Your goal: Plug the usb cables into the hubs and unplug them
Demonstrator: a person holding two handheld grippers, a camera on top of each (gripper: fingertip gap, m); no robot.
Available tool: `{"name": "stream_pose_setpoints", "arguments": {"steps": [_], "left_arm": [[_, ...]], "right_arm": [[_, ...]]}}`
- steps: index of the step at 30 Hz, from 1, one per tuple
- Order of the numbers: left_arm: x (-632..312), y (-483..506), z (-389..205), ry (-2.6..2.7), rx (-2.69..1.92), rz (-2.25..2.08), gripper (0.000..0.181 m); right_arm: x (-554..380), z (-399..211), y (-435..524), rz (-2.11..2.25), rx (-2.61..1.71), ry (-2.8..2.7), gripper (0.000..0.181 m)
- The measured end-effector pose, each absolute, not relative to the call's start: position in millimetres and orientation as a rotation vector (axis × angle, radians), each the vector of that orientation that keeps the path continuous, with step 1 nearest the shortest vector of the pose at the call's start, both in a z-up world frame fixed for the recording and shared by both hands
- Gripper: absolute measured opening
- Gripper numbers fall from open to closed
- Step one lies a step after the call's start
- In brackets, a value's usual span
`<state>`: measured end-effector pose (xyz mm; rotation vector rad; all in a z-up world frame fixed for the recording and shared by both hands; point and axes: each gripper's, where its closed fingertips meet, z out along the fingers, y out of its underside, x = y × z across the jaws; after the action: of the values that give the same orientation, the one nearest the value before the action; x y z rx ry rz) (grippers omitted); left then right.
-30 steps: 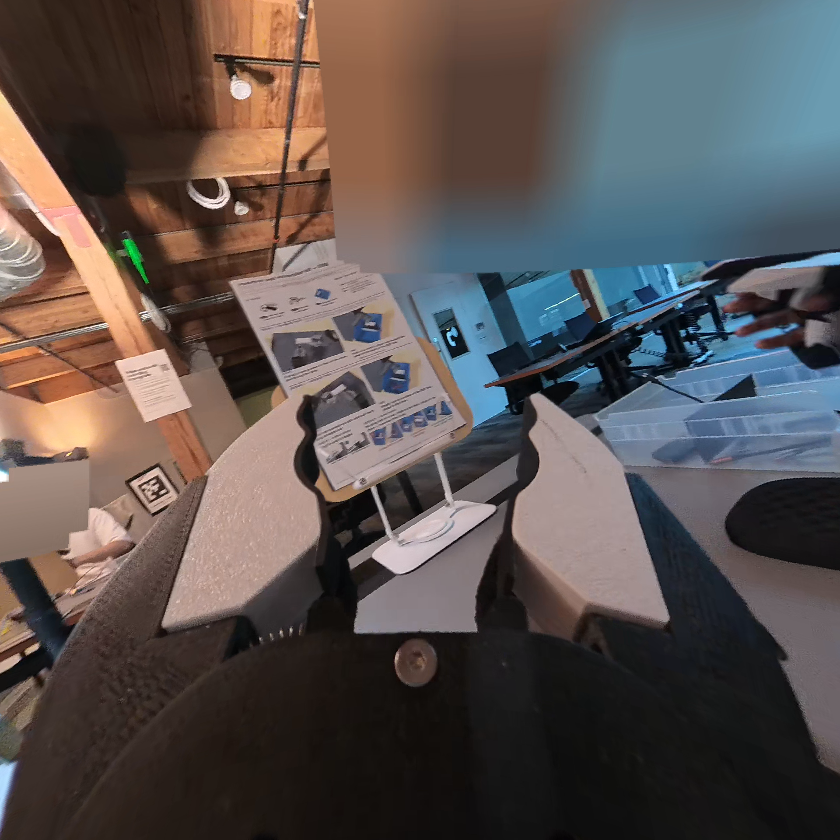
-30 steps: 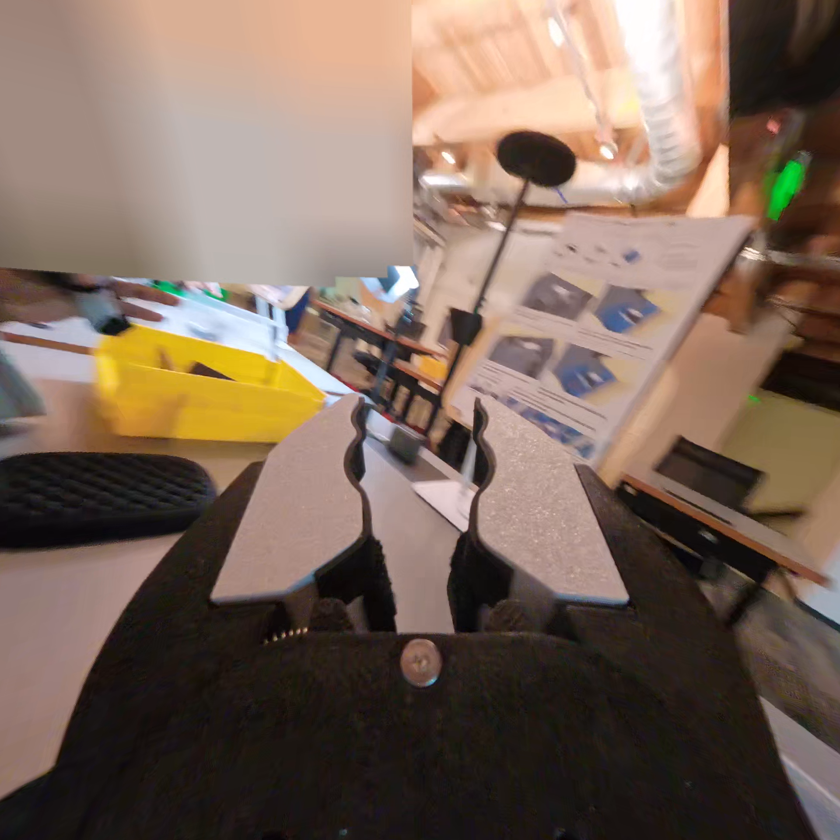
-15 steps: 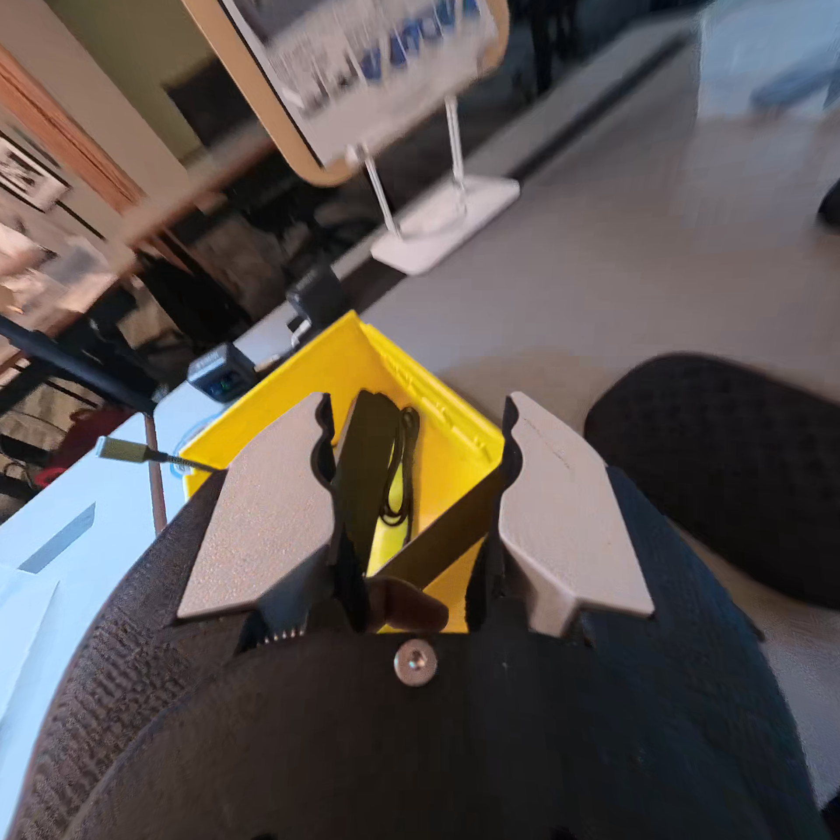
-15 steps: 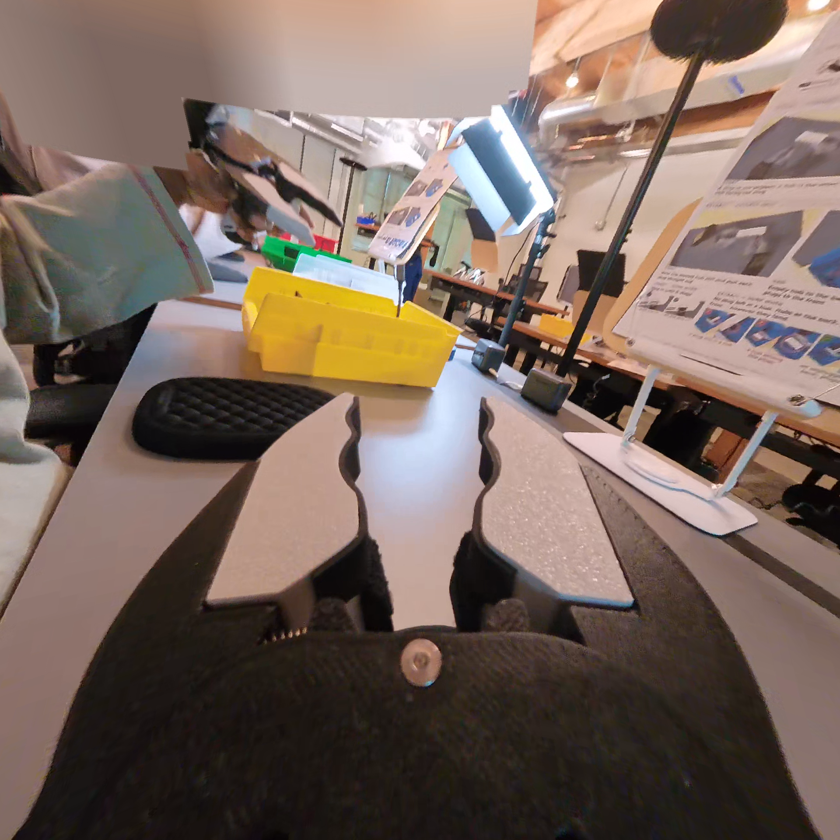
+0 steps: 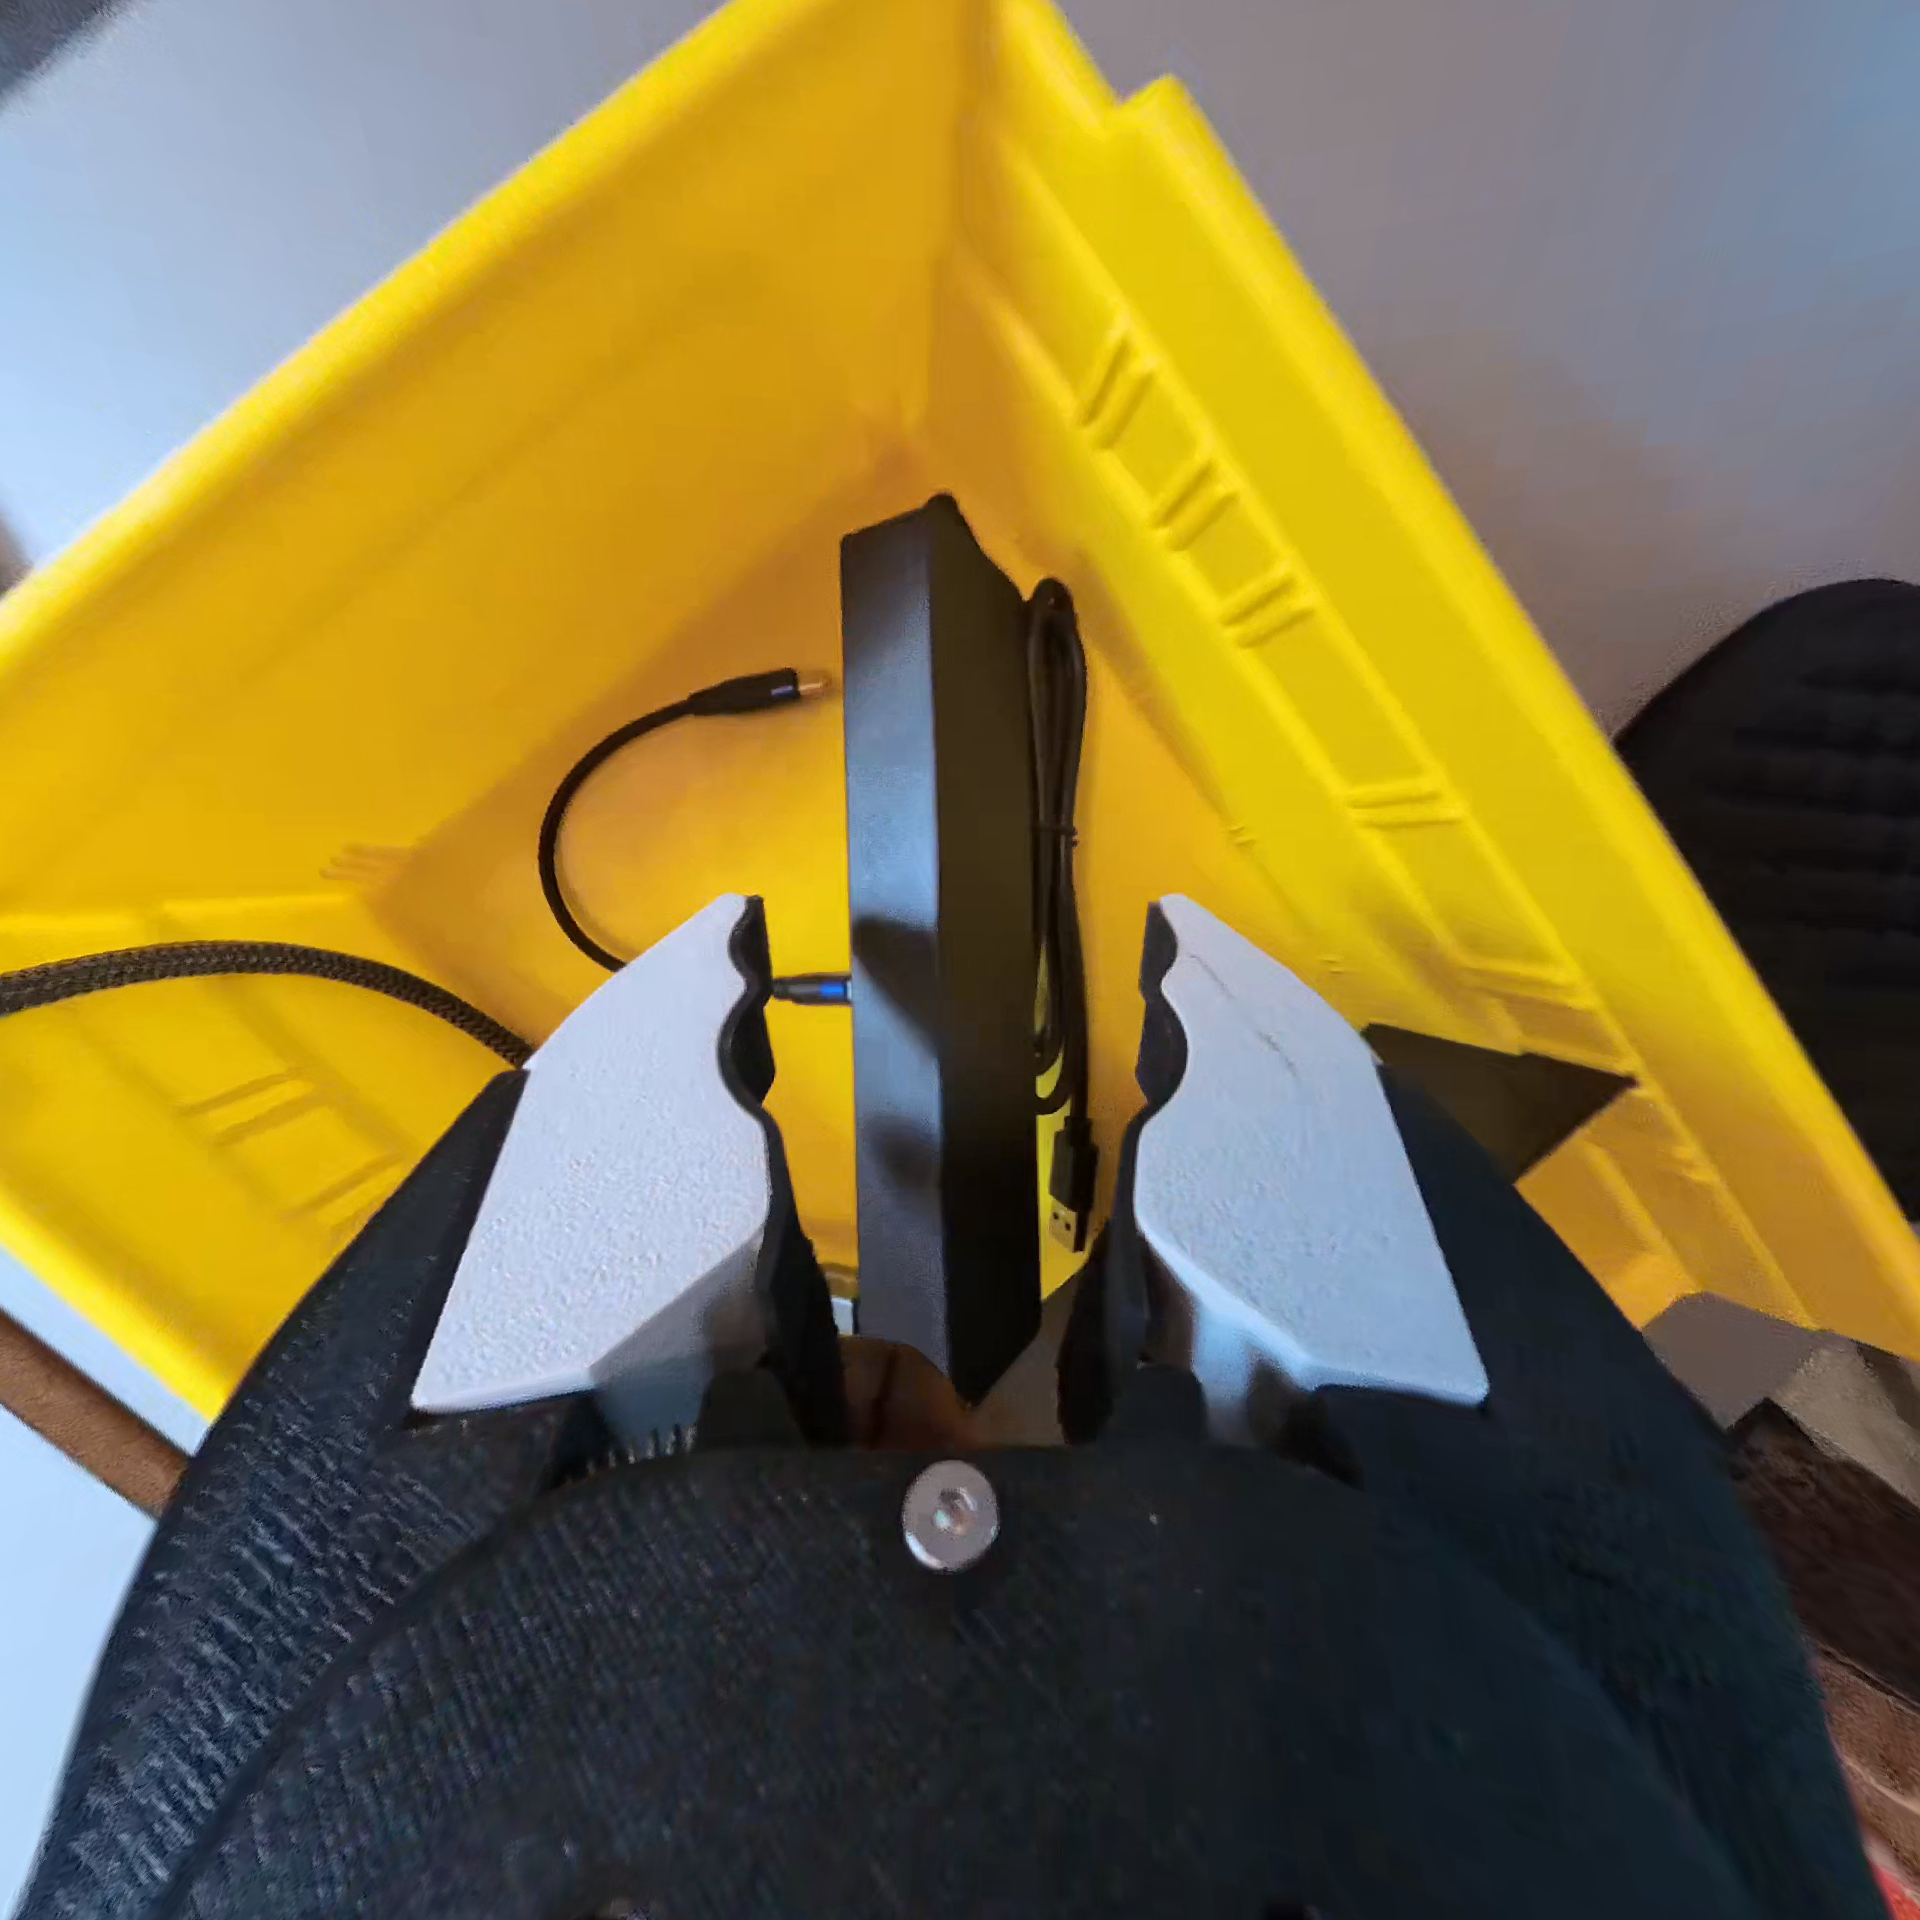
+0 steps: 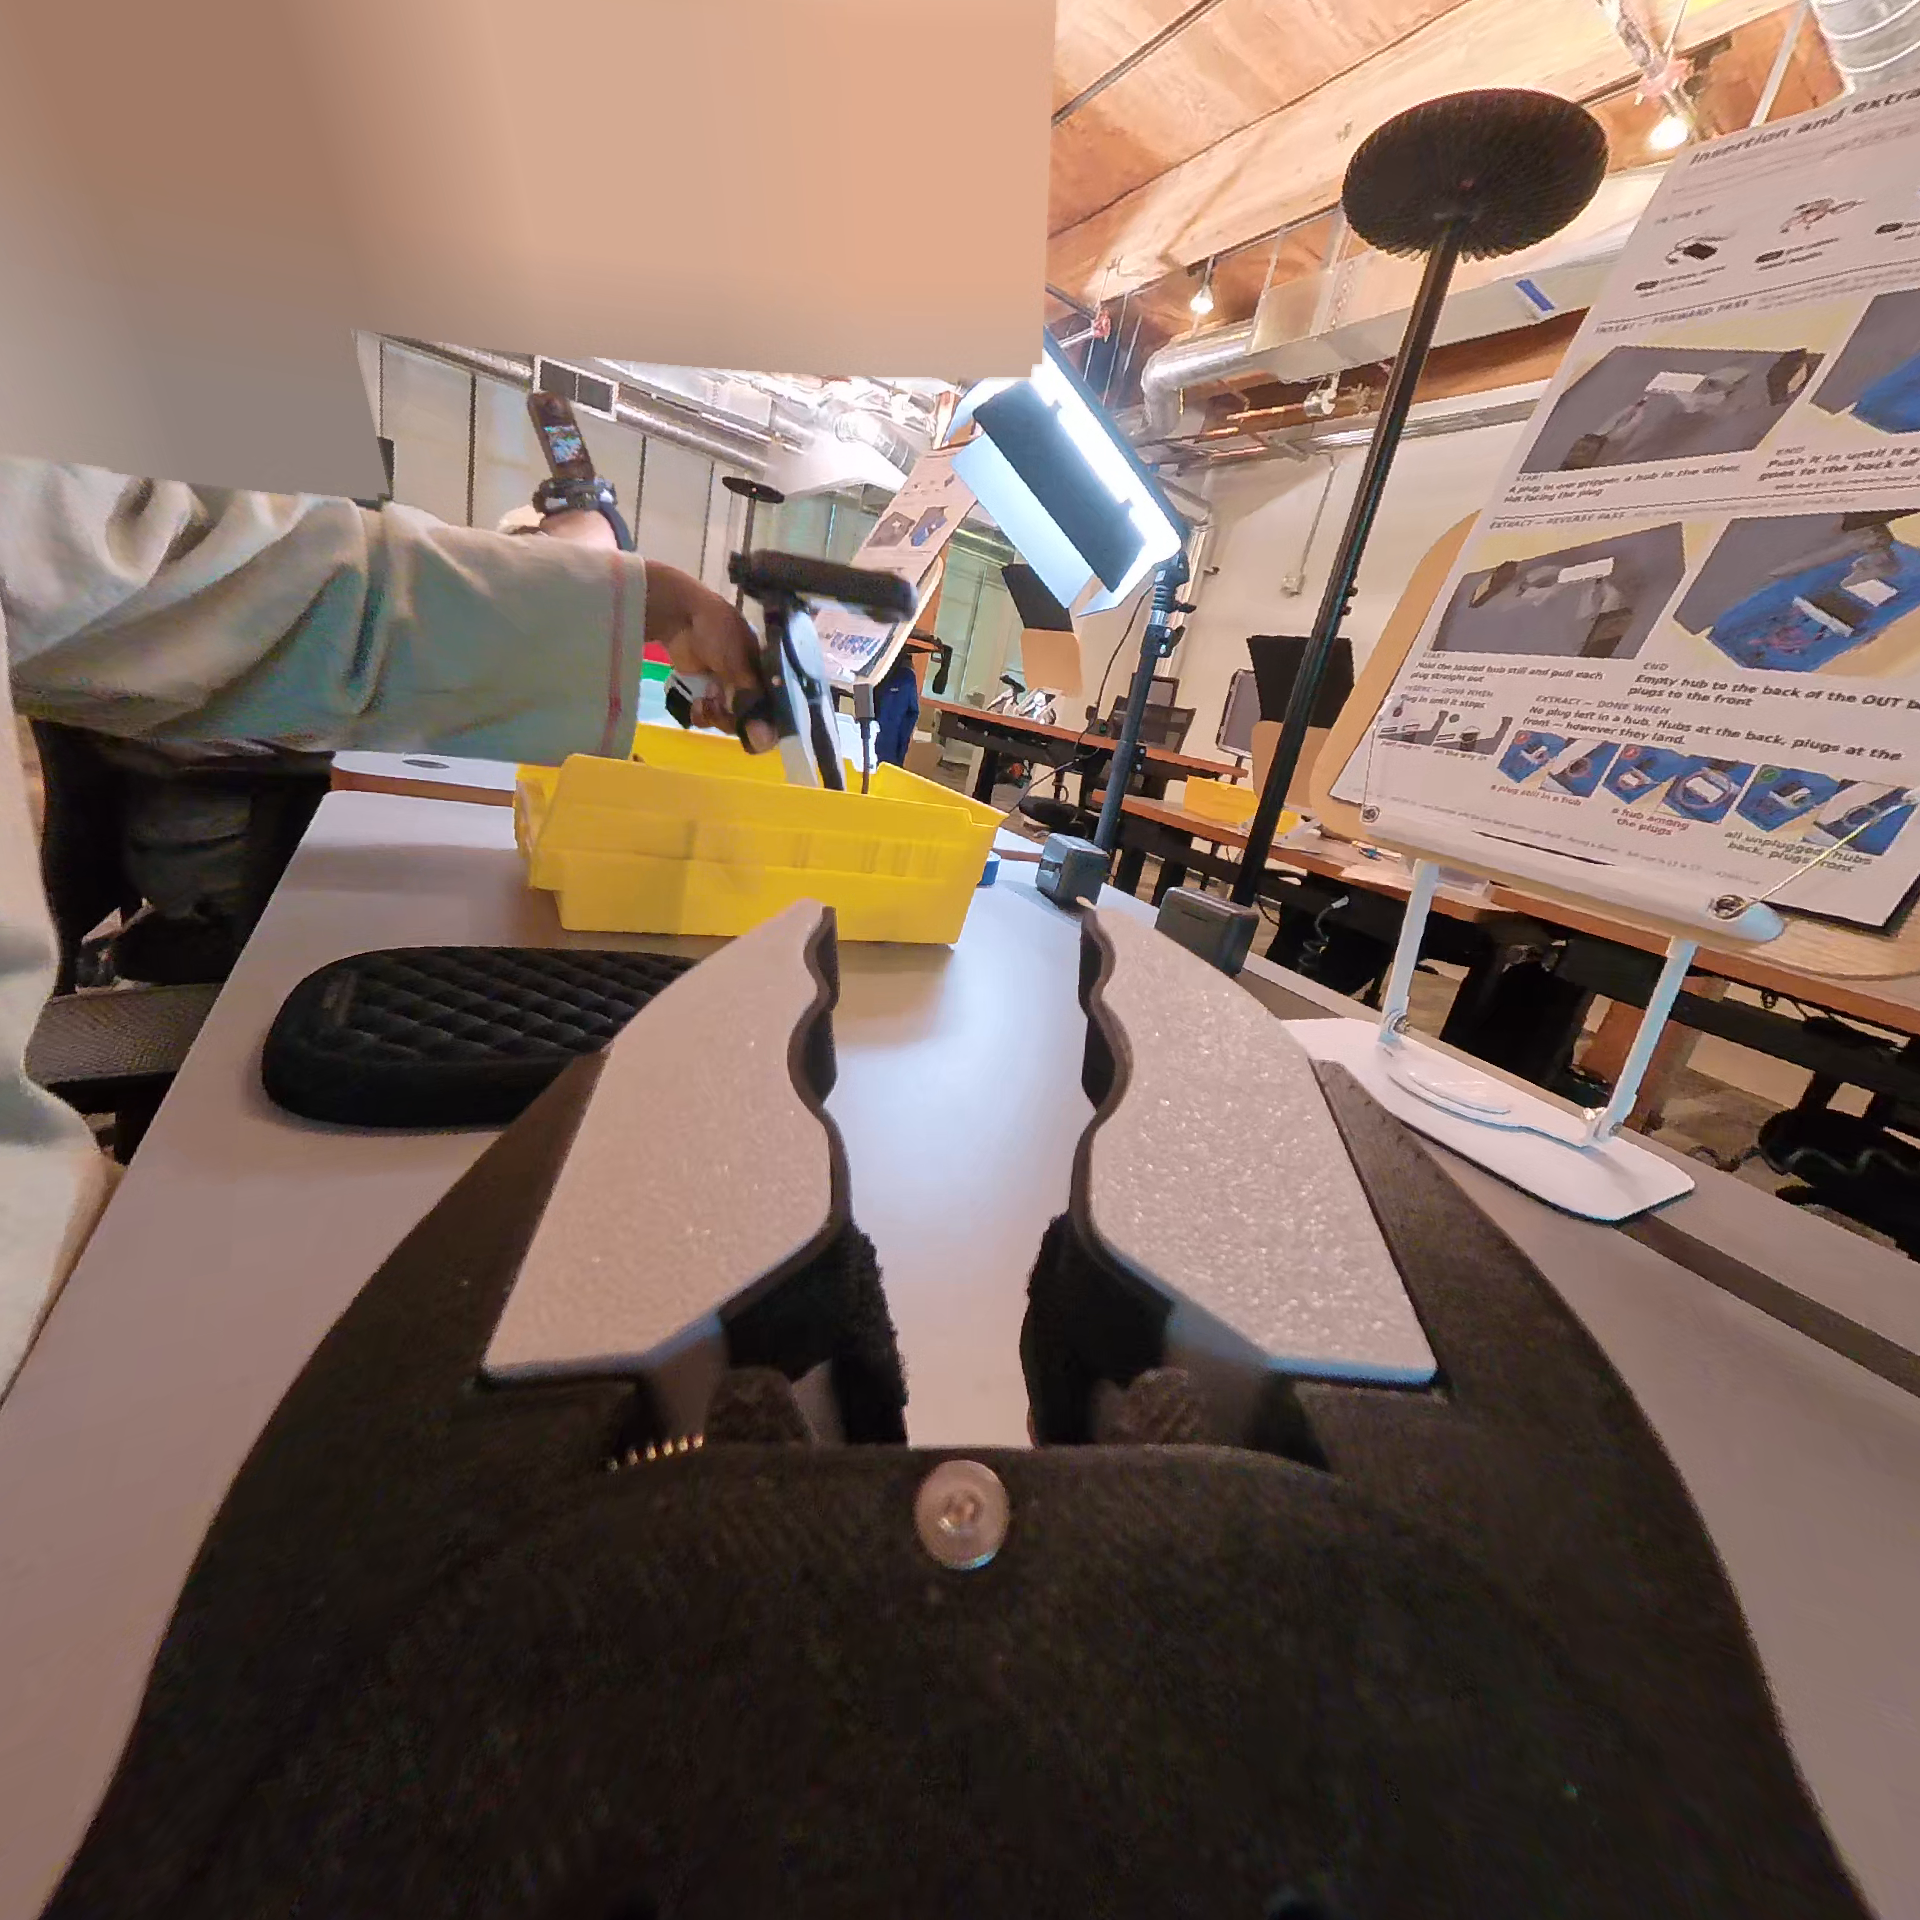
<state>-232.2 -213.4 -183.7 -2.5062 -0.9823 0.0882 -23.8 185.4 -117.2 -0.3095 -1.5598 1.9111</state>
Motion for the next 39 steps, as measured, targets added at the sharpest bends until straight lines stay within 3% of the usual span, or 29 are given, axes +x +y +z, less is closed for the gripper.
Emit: {"name": "stream_pose_setpoints", "arguments": {"steps": [4, 7, 11, 16, 24, 31, 39], "left_arm": [[-232.7, -217.7, -211.0, -1.015, -2.62, 0.017, 0.062], [-228.1, -215.5, -224.1, -0.973, -2.669, 0.017, 0.042], [-225.2, -211.7, -214.4, -0.897, -2.62, 0.12, 0.032], [-221.8, -216.9, -169.9, -0.757, -2.533, 0.607, 0.029], [-190.5, -207.3, -68.4, -0.158, -2.348, 1.975, 0.026], [-153.5, -139.5, -41.8, 0.332, -2.016, 2.454, 0.025], [-109.2, -49.0, -36.7, 0.883, -1.644, 2.555, 0.025]], "right_arm": [[-24.4, -115.4, 188.7, 1.932, -0.324, -1.535, 0.043], [-24.5, -114.5, 190.6, 1.943, -0.333, -1.522, 0.042], [-24.9, -113.2, 193.2, 1.956, -0.346, -1.504, 0.041], [-25.6, -111.8, 196.2, 1.968, -0.362, -1.482, 0.04], [-25.5, -113.1, 193.3, 1.927, -0.355, -1.493, 0.039], [-29.1, -124.3, 174.0, 1.726, -0.306, -1.626, 0.039], [-22.1, -90.7, 125.4, 1.626, -0.202, -1.604, 0.055]]}}
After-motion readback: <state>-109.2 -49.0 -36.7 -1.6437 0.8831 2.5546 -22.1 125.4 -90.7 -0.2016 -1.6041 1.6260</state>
